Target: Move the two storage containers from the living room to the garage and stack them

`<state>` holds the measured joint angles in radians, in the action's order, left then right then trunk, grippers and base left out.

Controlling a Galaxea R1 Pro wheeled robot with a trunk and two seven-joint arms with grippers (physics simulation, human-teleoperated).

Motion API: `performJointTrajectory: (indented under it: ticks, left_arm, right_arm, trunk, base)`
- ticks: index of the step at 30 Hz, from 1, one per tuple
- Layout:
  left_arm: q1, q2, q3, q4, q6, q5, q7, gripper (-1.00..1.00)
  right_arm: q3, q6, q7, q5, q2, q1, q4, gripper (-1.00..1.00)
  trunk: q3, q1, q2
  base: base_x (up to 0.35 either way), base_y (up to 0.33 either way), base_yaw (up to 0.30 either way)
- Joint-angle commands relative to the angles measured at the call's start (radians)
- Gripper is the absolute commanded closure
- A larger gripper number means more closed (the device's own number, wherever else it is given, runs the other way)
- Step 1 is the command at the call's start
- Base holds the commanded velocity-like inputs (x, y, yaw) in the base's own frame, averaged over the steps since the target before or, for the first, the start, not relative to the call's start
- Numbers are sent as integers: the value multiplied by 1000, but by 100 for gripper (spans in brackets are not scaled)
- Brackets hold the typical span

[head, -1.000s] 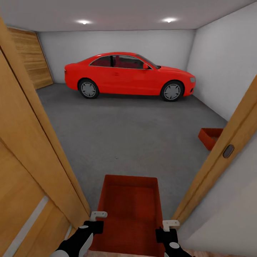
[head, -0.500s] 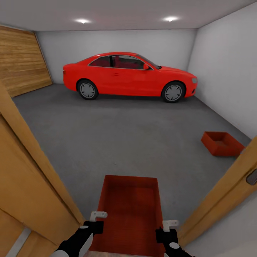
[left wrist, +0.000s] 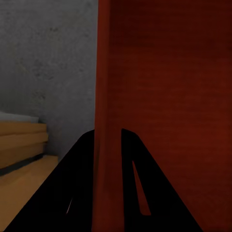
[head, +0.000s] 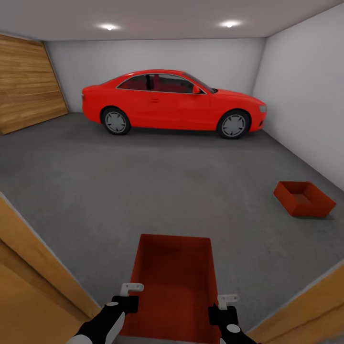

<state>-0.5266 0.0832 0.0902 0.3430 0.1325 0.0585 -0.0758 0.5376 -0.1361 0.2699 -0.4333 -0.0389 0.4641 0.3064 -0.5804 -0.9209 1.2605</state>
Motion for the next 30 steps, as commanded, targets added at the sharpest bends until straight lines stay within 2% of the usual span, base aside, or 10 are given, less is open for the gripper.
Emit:
performJointTrajectory:
  ticks: [1, 30]
  left_arm:
    - [-1, -2, 4, 5, 6, 11, -12, 100]
    - [-1, -2, 4, 7, 6, 12, -12, 100]
  right_arm:
    - [8, -3, 3, -15, 2, 1, -59, 100]
    - [9, -3, 3, -15, 2, 1, -59, 100]
  trunk:
    - [-1, -1, 0]
    - [-1, -1, 0]
  base:
    - [322, 0, 0]
    - [322, 0, 0]
